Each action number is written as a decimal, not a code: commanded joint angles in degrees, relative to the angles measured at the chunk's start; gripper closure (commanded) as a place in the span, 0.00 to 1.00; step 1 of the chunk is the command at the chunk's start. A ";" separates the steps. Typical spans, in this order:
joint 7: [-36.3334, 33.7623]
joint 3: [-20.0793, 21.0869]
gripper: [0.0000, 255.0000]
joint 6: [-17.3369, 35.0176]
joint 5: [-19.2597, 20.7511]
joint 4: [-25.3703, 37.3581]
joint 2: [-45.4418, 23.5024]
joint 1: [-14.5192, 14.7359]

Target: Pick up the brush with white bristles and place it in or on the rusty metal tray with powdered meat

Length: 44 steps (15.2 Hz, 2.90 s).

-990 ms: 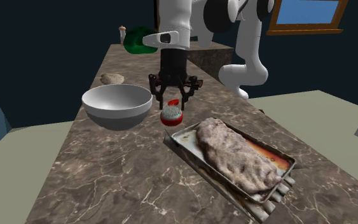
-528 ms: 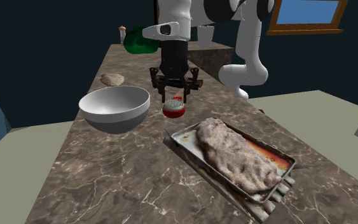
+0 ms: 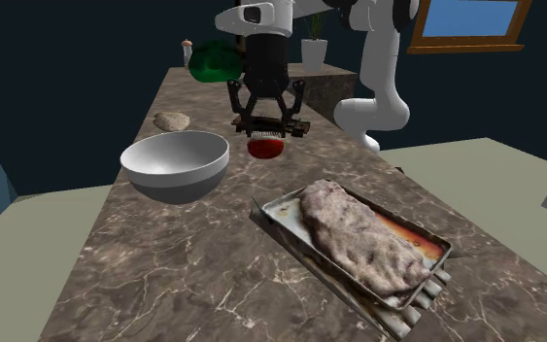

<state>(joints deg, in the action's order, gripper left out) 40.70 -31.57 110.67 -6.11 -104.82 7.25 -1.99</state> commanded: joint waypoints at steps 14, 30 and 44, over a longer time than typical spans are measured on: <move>-9.28 4.62 1.00 -3.22 -2.33 11.96 -8.62 4.42; -15.94 8.03 1.00 1.43 -4.76 17.40 -18.71 8.01; -15.80 8.27 0.00 4.95 -4.87 13.99 -18.81 8.29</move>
<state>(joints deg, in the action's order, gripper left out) 24.90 -23.30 115.67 -10.97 -90.70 -11.32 6.33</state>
